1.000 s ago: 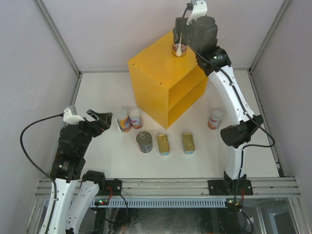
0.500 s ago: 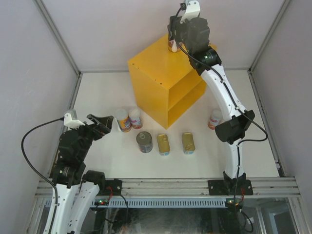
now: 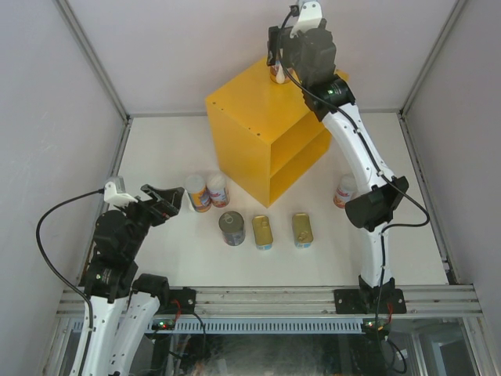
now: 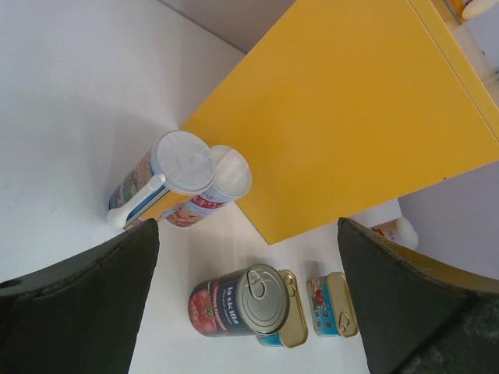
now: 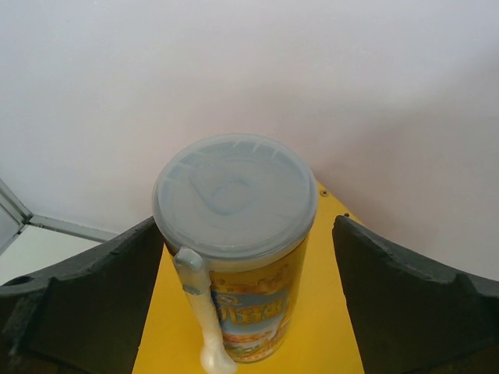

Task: Place and organize the canned foods onto the counter

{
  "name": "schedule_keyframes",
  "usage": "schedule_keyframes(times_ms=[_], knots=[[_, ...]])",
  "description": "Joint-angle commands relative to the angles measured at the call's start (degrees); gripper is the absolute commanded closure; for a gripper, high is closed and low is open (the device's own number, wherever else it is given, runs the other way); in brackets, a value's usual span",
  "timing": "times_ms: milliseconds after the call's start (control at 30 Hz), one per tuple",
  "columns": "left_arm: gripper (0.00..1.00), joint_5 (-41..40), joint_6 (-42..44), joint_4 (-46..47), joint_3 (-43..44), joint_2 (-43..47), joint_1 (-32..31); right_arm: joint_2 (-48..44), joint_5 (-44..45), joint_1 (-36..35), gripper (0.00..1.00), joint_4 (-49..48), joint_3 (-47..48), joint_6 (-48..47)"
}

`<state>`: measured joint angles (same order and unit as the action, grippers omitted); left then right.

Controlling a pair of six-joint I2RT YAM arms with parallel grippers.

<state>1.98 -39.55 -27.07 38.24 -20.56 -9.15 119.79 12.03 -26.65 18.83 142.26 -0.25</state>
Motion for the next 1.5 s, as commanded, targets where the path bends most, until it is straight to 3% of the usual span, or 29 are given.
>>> schedule_keyframes(times_ms=[0,167,533,900,1133,1467], knots=[[0.01,1.6,-0.9,3.1,-0.3,0.6,-0.1,-1.0,0.9,-0.3,0.11,-0.1,1.4,0.3],[0.01,1.8,-1.3,2.8,-0.3,1.4,-0.2,-2.2,1.0,-0.7,0.05,1.0,-0.2,0.4],[0.01,1.7,-2.1,1.3,-0.9,3.7,-0.2,-7.0,4.0,-1.9,0.07,-1.6,-9.7,0.5],[0.01,1.0,-2.8,2.7,-2.1,3.3,-0.2,-5.9,4.7,-0.2,0.46,-3.9,-12.0,1.0],[0.01,0.9,-2.7,4.9,-2.4,0.9,-0.2,-3.8,3.3,1.9,0.51,-5.7,-11.3,1.9],[0.01,0.8,-3.3,10.3,-3.6,-1.5,-0.2,3.8,0.3,4.0,0.48,-6.7,-4.2,2.4]])
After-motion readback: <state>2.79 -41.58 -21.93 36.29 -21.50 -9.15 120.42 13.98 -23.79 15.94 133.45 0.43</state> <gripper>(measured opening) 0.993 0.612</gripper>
